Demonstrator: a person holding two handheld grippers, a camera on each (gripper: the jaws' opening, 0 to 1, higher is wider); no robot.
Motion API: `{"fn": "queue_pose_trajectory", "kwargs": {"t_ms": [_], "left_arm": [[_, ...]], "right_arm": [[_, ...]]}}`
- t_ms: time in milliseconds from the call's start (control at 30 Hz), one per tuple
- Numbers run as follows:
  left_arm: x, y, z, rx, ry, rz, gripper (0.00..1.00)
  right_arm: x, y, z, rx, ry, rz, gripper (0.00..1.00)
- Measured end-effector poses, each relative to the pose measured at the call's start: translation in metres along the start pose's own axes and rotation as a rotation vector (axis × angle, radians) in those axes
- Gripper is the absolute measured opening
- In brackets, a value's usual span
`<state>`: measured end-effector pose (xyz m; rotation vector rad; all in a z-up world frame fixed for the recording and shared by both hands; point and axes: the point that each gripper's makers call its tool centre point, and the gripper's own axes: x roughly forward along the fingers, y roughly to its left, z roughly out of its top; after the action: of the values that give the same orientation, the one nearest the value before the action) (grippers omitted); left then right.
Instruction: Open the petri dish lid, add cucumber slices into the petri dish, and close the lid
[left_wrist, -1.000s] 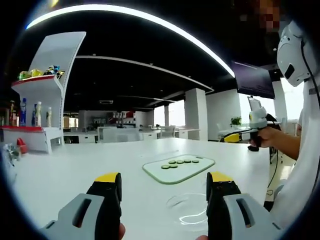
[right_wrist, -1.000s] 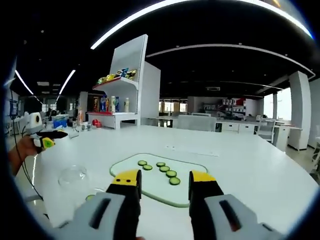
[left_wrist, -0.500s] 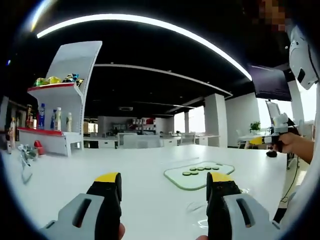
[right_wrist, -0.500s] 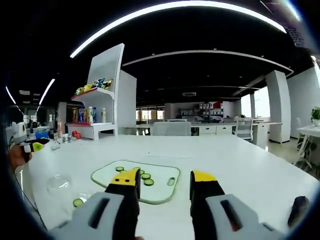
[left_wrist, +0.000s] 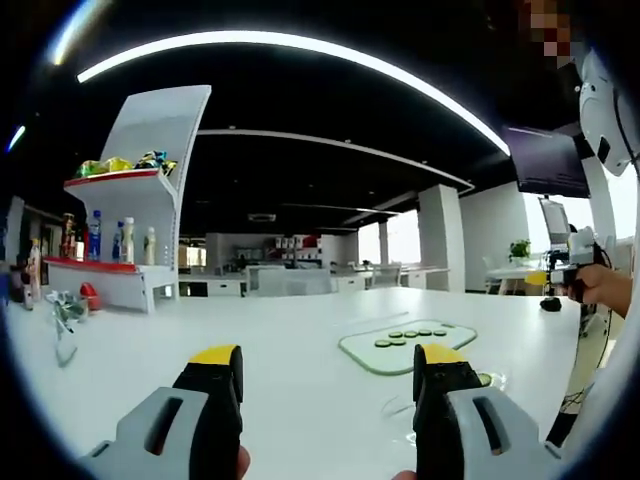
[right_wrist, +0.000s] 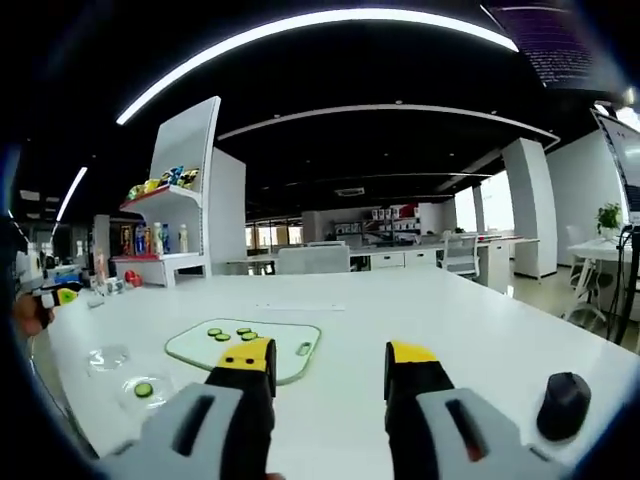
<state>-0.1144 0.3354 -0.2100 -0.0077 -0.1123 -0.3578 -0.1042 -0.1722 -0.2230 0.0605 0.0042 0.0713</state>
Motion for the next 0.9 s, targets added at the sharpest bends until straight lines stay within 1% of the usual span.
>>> {"fn": "queue_pose_trajectory", "kwargs": {"t_ms": [133, 433, 667, 900], "left_arm": [[-0.003, 0.000, 0.002, 0.002, -0.003, 0.005, 0.69], [-0.007, -0.001, 0.001, 0.003, -0.003, 0.004, 0.69], [-0.009, -0.002, -0.002, 0.004, 0.006, -0.001, 0.69], [-0.010, 0.001, -0.005, 0.007, 0.016, 0.008, 0.69]], "right_arm": [[-0.008, -0.004, -0.001, -0.003, 0.013, -0.007, 0.45], [-0.025, -0.021, 0.000, -0.012, 0.006, -0.037, 0.47], [-0.028, -0.021, -0.001, -0.016, 0.007, -0.036, 0.47], [-0.026, -0.018, -0.002, -0.014, 0.007, -0.025, 0.48]]}}
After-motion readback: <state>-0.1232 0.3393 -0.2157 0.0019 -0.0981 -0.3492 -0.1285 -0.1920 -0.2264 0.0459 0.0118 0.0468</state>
